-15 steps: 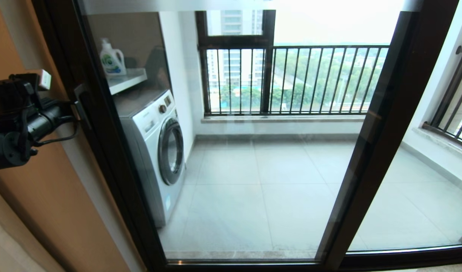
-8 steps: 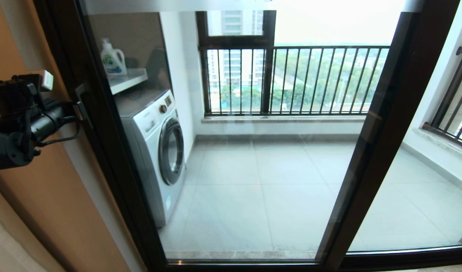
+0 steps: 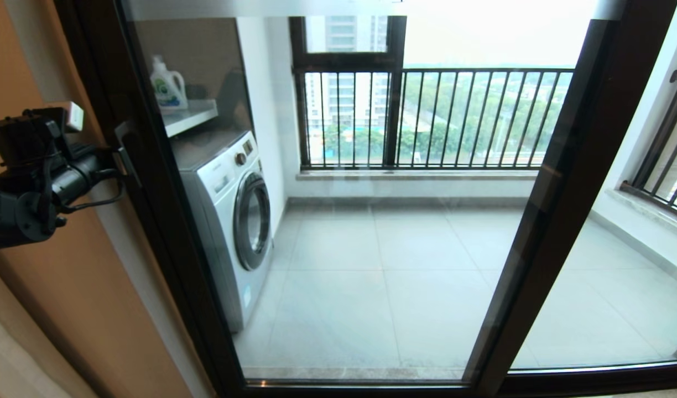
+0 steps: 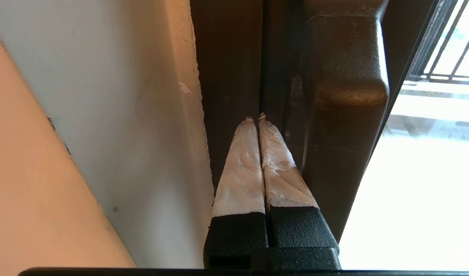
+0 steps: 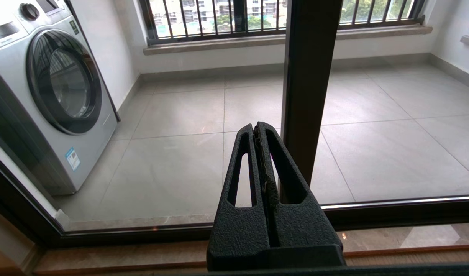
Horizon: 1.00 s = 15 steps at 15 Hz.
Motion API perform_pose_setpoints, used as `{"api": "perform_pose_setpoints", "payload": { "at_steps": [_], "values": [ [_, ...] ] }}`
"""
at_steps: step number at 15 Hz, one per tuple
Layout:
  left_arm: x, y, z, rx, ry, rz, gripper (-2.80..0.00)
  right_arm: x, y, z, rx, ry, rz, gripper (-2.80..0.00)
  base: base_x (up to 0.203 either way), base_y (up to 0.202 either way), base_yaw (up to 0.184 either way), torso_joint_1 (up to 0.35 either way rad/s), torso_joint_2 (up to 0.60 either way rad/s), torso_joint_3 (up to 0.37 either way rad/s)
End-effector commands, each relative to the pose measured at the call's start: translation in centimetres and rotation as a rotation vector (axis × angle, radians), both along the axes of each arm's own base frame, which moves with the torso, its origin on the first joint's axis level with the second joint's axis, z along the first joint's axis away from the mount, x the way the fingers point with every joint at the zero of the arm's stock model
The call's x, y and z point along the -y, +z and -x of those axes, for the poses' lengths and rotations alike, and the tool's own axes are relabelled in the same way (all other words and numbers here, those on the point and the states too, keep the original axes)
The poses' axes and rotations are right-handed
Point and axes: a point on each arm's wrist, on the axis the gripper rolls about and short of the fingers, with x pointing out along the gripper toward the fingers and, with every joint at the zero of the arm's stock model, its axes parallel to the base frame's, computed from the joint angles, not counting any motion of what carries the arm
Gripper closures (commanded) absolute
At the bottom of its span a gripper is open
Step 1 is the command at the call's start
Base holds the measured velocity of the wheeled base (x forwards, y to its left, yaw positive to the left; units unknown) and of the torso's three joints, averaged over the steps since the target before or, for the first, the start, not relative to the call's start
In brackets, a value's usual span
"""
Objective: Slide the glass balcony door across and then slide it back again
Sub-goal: Open the slid door
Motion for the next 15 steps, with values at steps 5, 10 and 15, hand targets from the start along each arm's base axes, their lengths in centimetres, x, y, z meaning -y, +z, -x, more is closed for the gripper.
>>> {"api": "perform_pose_setpoints", "payload": {
  "at_steps": [5, 10, 15],
  "values": [
    [2.3, 0.0, -0.4, 0.005, -0.008, 0.001, 0.00, 0.0, -0.3, -0.1, -0.012, 0.000, 0.000, 0.00, 0.000, 0.000, 0.000, 0.000, 0.00, 0.000],
    [3.2, 0.2, -0.4, 0.011, -0.028, 0.000, 0.00, 0.0, -0.3, -0.1, -0.012, 0.000, 0.000, 0.00, 0.000, 0.000, 0.000, 0.000, 0.00, 0.000],
    [4.1, 0.2, -0.4, 0.009, -0.051, 0.001, 0.00, 0.0, -0.3, -0.1, -0.012, 0.000, 0.000, 0.00, 0.000, 0.000, 0.000, 0.000, 0.00, 0.000]
  ]
}}
